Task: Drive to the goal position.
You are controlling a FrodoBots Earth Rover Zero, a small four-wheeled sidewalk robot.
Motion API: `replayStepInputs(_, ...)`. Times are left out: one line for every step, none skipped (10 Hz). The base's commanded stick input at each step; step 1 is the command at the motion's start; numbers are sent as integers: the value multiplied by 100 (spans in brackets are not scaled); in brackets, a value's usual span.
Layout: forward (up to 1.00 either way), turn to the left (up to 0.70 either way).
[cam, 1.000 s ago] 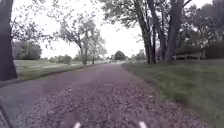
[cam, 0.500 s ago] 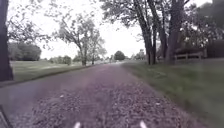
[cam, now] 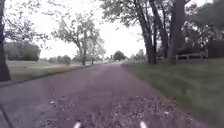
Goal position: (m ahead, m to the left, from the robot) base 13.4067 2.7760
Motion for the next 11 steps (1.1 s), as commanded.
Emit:
replayStepInputs(70, 0)
replayStepInputs(70, 0)
replayStepInputs(70, 0)
replayStepInputs(70, 0)
replayStepInputs(70, 0)
replayStepInputs(70, 0)
replayStepInputs(70, 0)
replayStepInputs(70, 0)
replayStepInputs(70, 0)
replayStepInputs(70, 0)
replayStepInputs(70, 0)
